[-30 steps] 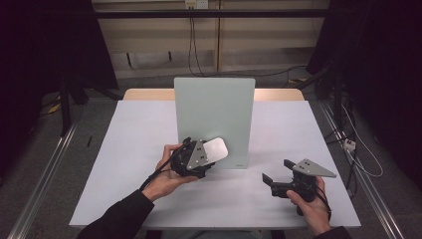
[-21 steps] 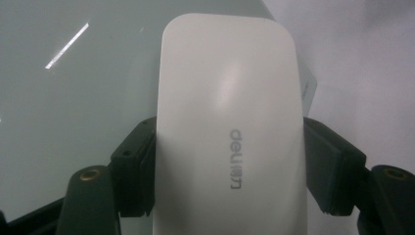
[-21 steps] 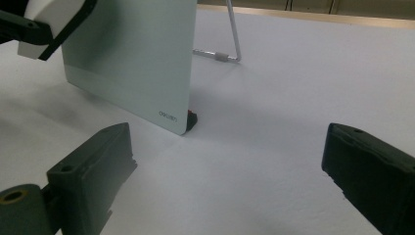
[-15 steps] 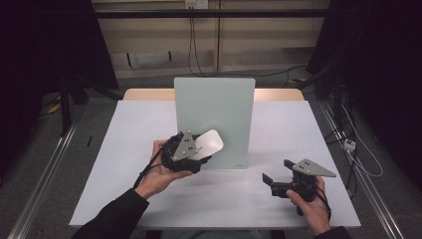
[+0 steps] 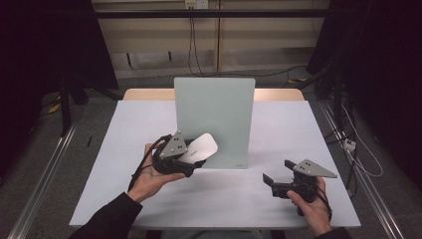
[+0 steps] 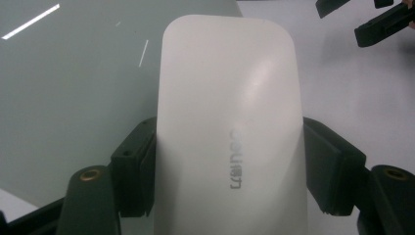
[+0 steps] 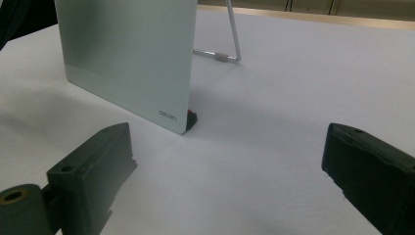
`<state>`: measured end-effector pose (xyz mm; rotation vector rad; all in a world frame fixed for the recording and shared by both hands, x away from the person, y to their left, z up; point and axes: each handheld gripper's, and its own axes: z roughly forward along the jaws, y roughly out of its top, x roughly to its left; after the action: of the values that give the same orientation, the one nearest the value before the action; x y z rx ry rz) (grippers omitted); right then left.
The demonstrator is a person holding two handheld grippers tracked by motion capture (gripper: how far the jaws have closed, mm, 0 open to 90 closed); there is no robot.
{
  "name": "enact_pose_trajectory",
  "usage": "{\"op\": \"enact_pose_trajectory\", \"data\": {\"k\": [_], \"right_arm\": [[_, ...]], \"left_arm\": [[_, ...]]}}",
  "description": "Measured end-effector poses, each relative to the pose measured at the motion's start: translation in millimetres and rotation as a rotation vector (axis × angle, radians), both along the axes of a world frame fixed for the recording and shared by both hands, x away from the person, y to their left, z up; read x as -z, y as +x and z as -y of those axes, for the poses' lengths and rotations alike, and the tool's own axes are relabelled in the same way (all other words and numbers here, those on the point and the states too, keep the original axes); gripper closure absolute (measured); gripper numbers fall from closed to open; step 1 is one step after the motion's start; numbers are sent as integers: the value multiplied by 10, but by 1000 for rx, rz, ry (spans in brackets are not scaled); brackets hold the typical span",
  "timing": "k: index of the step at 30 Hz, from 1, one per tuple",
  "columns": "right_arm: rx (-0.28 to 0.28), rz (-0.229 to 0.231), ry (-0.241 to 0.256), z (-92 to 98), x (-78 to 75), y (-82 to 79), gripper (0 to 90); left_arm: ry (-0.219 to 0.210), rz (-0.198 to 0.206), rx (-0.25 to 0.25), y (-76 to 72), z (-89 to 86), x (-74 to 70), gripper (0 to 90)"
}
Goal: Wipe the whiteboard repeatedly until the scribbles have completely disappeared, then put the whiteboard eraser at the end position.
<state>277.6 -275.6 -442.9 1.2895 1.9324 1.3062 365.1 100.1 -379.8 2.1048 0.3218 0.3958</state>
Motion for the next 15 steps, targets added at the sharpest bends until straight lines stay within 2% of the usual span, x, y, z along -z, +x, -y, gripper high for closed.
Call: {"op": "enact_pose_trajectory", "data": {"k": [3, 8, 15], "right_arm": [[-4, -1, 0, -2, 1, 1, 47], [-1, 0, 6, -11, 3, 25, 47], [1, -6, -4, -13, 8, 33, 47]], "left_arm": [[6, -8, -2, -20, -34, -4, 309], [-3, -48, 14, -48, -60, 3, 309], [47, -109, 53, -147, -66, 129, 309]]}}
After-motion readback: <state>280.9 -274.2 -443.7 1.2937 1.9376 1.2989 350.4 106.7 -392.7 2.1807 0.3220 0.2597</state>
